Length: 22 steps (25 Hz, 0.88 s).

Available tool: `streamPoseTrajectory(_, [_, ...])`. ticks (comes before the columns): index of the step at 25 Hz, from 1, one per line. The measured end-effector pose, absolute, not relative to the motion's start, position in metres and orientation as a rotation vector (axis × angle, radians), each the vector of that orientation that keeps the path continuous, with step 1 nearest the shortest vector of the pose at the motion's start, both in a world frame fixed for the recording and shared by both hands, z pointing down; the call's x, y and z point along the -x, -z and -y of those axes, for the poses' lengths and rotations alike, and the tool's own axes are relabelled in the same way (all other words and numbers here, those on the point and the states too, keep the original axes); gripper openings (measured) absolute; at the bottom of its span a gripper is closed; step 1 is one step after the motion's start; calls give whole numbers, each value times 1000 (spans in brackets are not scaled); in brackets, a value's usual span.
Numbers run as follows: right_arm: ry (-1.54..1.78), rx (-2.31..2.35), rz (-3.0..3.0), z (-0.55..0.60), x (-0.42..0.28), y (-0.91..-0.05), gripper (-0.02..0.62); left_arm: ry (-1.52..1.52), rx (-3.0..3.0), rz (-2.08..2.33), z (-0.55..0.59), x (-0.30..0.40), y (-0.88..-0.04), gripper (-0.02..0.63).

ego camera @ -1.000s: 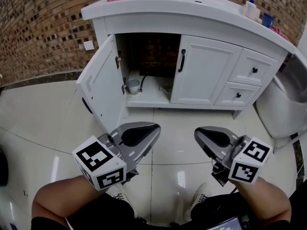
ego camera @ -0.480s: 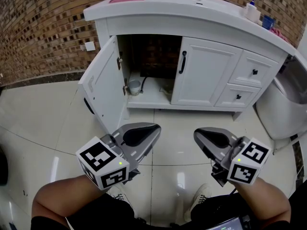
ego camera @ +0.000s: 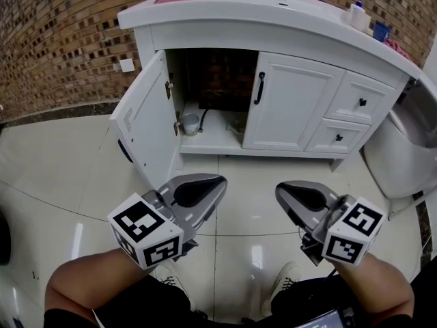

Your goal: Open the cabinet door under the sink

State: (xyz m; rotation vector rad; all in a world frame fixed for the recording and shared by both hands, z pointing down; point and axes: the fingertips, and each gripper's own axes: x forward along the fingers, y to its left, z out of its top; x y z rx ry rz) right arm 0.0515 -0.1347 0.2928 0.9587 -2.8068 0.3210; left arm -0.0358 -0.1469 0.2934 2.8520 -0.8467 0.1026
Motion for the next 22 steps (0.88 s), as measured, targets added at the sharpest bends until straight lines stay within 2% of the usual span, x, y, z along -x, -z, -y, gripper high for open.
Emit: streamPoseTrajectory(22, [-329, -914, 2803, 130, -47, -295, 5, -116, -2854, 858, 152, 37, -297, 6])
